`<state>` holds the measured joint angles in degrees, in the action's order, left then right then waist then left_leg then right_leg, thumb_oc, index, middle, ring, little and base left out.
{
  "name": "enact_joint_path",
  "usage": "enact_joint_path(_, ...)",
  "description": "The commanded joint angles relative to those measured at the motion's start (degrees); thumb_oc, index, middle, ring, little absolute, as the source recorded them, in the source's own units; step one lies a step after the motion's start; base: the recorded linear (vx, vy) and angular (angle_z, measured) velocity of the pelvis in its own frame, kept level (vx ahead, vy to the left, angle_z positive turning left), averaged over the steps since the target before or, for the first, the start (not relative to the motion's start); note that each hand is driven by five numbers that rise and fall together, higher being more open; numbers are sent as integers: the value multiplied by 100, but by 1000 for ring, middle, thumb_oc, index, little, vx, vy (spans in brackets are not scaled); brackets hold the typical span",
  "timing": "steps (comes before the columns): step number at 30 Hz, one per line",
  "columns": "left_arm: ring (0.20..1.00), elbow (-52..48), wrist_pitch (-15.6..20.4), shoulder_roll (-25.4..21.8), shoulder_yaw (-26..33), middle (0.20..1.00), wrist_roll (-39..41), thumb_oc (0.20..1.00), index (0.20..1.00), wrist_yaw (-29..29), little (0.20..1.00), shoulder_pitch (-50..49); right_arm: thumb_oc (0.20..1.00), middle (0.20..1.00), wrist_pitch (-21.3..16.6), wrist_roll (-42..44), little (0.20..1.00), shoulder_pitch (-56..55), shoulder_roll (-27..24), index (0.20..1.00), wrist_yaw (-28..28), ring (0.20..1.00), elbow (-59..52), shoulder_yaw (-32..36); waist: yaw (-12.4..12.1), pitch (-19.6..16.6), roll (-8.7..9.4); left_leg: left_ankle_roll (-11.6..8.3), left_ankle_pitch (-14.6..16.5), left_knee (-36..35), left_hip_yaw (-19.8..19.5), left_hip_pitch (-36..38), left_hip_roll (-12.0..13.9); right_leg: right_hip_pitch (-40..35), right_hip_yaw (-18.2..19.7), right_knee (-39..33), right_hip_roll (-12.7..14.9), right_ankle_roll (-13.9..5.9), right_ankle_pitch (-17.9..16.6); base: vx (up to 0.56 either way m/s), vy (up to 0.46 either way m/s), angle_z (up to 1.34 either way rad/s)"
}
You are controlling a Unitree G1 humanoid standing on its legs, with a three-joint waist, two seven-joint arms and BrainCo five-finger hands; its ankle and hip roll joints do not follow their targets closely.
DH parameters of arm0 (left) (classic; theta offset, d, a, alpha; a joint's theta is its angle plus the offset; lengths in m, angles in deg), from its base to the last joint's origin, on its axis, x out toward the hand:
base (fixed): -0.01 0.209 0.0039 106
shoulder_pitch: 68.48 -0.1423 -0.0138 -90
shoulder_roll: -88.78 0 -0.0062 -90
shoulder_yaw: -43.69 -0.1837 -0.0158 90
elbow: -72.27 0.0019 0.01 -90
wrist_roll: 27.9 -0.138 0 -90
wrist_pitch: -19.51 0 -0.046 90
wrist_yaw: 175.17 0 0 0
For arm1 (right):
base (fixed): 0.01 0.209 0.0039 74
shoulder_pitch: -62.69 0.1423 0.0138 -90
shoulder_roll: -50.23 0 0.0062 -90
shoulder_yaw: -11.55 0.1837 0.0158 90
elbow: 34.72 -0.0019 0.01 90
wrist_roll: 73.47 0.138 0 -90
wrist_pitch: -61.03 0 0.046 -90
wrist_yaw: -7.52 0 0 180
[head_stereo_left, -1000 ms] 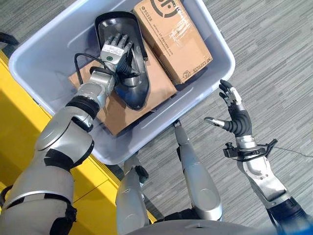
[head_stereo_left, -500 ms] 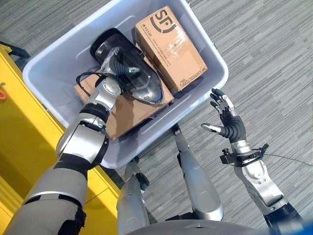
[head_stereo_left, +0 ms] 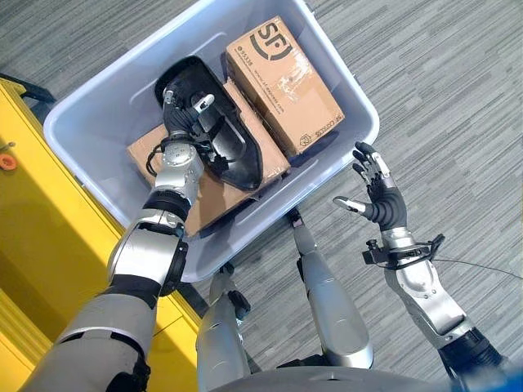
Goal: Move parts from the plastic box to the shelf.
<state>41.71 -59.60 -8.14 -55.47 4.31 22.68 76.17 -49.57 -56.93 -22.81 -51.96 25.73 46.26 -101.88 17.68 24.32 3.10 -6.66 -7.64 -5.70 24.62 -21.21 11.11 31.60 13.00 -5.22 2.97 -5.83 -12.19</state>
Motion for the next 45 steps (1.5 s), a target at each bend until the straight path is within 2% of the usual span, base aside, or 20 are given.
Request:
enact_joint_path(1, 1000, 801, -265, 258, 91, 1000, 293, 1000, 1000, -78, 1000, -232, 1000, 1000, -110, -284, 1000, 185, -42, 1000, 86, 1000, -109, 329, -85, 390, -7, -436, 289, 70, -355, 1119, 336, -138, -167, 430, -148, -420, -94, 0, 0, 0)
enact_joint_path(11, 1000, -474, 120, 508, 51, 1000, 878, 1000, 1000, -128, 1000, -1433, 1000, 1000, 15, -567, 1000, 306, -112, 1000, 287, 1000, -105, 443, -272, 397, -204, -387, 302, 70, -408, 1256, 240, -324, -223, 447, -59, -402, -73, 0, 0, 0)
enact_joint_path(12, 1000, -1127, 259, 480, -100, 1000, 913, 1000, 1000, -113, 1000, -1754, 1000, 1000, 35, -638, 1000, 342, -126, 1000, 335, 1000, -130, 469, -320, 383, -260, -378, 302, 70, -431, 1276, 224, -373, -245, 437, -24, -400, -71, -88, -53, 2)
enact_joint_path(13, 1000, -1782, 402, 418, -181, 1000, 971, 1000, 1000, -63, 1000, -2079, 1000, 1000, 50, -712, 1000, 342, -162, 1000, 362, 1000, -180, 517, -335, 396, -244, -357, 128, 70, -409, 1232, 215, -328, -228, 473, -11, -368, -195, -89, -51, 3)
enact_joint_path(14, 1000, -2114, 467, 392, -211, 1000, 1022, 1000, 1000, -37, 1000, -2257, 1000, 1000, 60, -741, 1000, 356, -168, 1000, 389, 1000, -199, 536, -355, 384, -262, -352, 123, 70, -422, 1233, 209, -342, -237, 468, 0, -367, -197, 0, 0, 0)
enact_joint_path(15, 1000, -2115, 463, 390, -220, 1000, 1021, 1000, 1000, -39, 1000, -2260, 1000, 1000, 63, -740, 1000, 352, -161, 1000, 391, 1000, -194, 538, -376, 352, -310, -366, 290, 70, -458, 1288, 210, -413, -267, 432, 11, -393, -72, 0, 0, 0)
enact_joint_path(16, 1000, -2874, 590, 249, -304, 1000, 1031, 1000, 1000, -82, 1000, -2663, 1000, 1000, 59, -801, 1000, 349, -185, 1000, 435, 1000, -290, 638, -395, 355, -285, -336, 124, 70, -445, 1234, 192, -370, -238, 454, 19, -363, -195, -3, 2, 4)
enact_joint_path(21, 1000, -4582, 721, -8, -504, 1000, 1137, 1000, 1000, -414, 1000, -3553, 1000, 1000, 54, -1001, 1000, 366, -308, 1000, 408, 1000, -555, 853, -472, 273, -333, -289, 164, 70, -527, 1253, 144, -452, -282, 444, 78, -365, -173, -21, -4, 11)
enact_joint_path(28, 1000, -5651, 756, -193, -578, 1000, 1099, 1000, 1000, -653, 1000, -3960, 1000, 1000, 68, -1106, 1000, 534, -418, 1000, 332, 1000, -646, 880, -558, 124, -369, -251, 211, 70, -643, 1258, 89, -588, -377, 391, 168, -386, -155, 0, 4, 11)
enact_joint_path(36, 1000, -6656, 878, -504, -362, 1000, 610, 1000, 1000, -833, 1000, -4470, 1000, 1000, 34, -1320, 1000, 933, -702, 1000, 95, 1000, -797, 892, -729, -14, -390, -198, 230, 70, -837, 1266, 35, -789, -538, 369, 272, -417, -108, 1, -3, 13)
enact_joint_path(45, 1000, -7001, 894, -717, -203, 1000, 773, 1000, 1000, -1316, 1000, -5092, 1000, 1000, 420, -2259, 1000, 2115, -1337, 1000, -54, 1000, -139, 643, -1077, -100, -391, -169, 165, 70, -1145, 1168, -27, -992, -809, 354, 427, -437, -79, -7, -10, 22)
